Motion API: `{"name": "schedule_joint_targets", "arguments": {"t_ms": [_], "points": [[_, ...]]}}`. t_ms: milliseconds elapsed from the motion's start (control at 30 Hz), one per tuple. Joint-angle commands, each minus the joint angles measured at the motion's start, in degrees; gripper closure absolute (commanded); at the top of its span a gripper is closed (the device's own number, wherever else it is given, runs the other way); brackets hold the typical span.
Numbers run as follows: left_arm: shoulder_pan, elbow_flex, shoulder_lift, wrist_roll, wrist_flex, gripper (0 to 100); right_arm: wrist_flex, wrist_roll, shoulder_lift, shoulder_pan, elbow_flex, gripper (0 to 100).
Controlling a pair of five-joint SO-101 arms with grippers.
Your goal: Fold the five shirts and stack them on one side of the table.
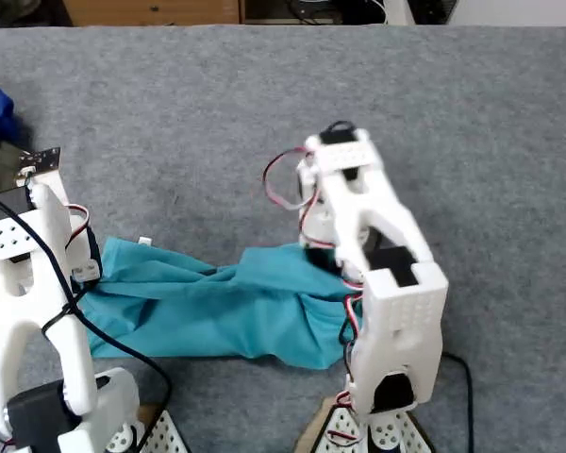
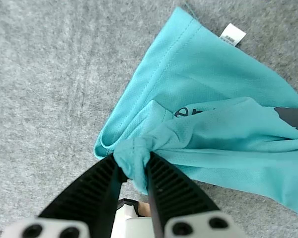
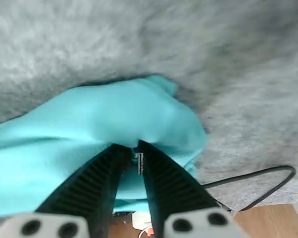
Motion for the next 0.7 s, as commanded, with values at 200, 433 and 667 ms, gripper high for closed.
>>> {"name": "schedule_joint_targets", "arguments": {"t_ms": [200, 433, 667], "points": [[-0.8, -0.4, -1.7, -0.4, 0.0, 98, 3.1, 1.8, -0.2, 6.6, -20.0, 96.8], [-0.8, -0.5, -1.7, -0.4, 0.0, 98, 3.3, 6.6, -0.3, 6.2, -18.9, 96.8], [-0.8, -0.4, -1.7, -0.4, 0.0, 98, 3.3, 9.1, -0.7, 5.8, -14.5, 96.9]]}}
